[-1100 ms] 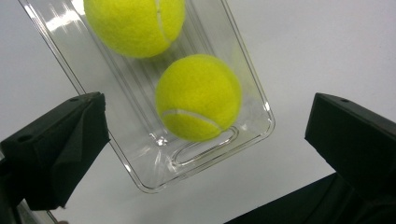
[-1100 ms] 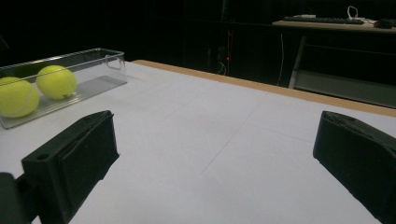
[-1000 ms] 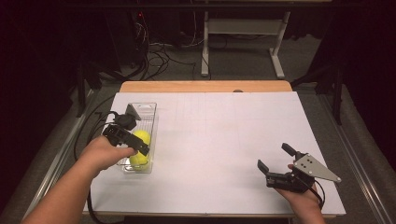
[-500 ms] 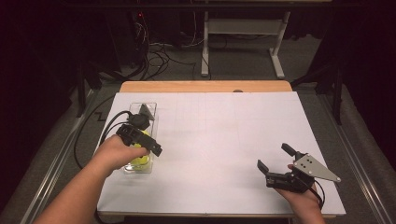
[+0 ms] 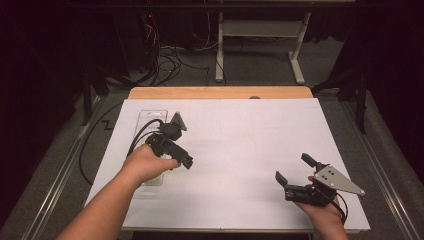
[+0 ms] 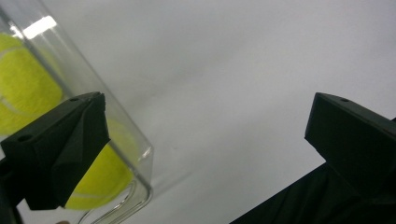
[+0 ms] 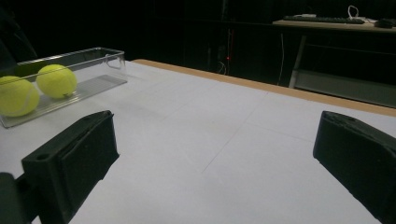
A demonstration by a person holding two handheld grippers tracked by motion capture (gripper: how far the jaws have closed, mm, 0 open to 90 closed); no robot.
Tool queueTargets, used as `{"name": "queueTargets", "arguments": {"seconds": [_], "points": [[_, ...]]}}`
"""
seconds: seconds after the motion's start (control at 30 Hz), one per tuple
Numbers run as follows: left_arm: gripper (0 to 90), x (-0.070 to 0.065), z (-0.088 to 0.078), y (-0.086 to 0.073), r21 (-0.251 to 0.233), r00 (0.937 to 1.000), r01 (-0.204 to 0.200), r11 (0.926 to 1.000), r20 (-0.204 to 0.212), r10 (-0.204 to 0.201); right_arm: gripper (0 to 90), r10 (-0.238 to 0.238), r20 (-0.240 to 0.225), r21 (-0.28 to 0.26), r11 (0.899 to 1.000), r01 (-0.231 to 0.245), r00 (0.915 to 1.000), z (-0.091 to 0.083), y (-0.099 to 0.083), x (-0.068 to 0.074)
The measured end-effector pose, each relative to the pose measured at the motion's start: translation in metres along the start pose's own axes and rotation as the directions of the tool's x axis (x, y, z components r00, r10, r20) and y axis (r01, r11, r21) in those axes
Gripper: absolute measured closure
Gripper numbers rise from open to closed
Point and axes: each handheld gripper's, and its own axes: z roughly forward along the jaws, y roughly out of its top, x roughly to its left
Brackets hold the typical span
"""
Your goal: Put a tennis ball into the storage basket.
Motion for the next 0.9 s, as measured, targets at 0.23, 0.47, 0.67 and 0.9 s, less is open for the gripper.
{"name": "queueTargets", "arguments": {"seconds": [0.23, 0.47, 0.67, 0.9], "points": [[0.6, -0.021, 0.007, 0.013, 0.000, 0.9991, -0.038, 0.9993, 0.020, 0.038, 0.1, 0.000, 0.002, 0.003, 1.000, 0.000, 1.0000, 0.000, 0.000, 0.000], [0.6, -0.038, 0.013, 0.022, -0.004, 0.9971, -0.069, 0.9976, 0.033, 0.069, 0.1, -0.005, 0.003, 0.004, 1.000, 0.005, 1.0000, 0.000, 0.000, -0.001], [0.6, -0.043, 0.020, 0.023, -0.010, 0.9957, -0.086, 0.9962, 0.034, 0.087, 0.1, -0.006, 0.005, 0.006, 1.000, 0.005, 1.0000, 0.000, 0.000, -0.001], [0.6, -0.040, 0.040, 0.016, -0.031, 0.9930, -0.090, 0.9955, 0.075, 0.092, 0.1, -0.006, 0.006, 0.012, 1.000, 0.006, 1.0000, 0.000, 0.000, -0.001]]}}
